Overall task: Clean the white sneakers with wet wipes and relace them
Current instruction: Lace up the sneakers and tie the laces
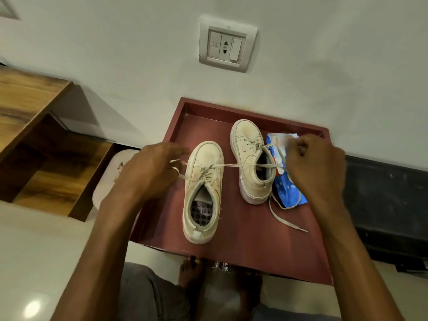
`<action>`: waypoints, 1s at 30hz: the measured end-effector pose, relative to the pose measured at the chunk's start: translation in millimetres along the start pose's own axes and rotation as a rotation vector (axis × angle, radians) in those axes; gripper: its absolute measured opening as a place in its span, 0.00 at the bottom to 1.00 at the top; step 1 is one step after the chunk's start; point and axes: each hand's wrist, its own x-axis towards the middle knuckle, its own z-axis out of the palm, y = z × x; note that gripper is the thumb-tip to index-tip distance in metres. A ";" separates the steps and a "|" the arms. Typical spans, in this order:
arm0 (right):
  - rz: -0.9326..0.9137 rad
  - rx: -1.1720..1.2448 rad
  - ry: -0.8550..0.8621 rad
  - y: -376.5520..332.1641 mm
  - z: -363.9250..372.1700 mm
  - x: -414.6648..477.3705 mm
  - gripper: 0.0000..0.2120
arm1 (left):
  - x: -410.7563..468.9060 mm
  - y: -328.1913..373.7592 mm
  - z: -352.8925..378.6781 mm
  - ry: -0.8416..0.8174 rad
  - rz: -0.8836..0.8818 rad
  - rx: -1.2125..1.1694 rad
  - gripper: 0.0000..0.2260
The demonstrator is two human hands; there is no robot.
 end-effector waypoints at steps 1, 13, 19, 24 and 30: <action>-0.098 0.124 -0.040 -10.6 5.8 -5.9 0.10 | 0.7 3.2 3.0 -0.032 0.000 0.003 0.20; -0.514 0.028 -0.542 -42.3 68.5 -41.2 0.10 | 6.9 -1.3 26.5 -0.297 0.052 -0.021 0.21; -0.579 0.225 -0.345 -43.0 64.6 -38.5 0.09 | 7.9 -0.4 25.8 -0.203 0.083 -0.108 0.16; -0.593 0.304 -0.279 -43.2 59.9 -36.4 0.09 | 7.9 3.9 24.7 -0.188 0.101 -0.099 0.08; -0.573 0.253 -0.380 -37.3 53.8 -33.2 0.10 | 5.2 1.5 16.9 -0.077 0.034 -0.232 0.06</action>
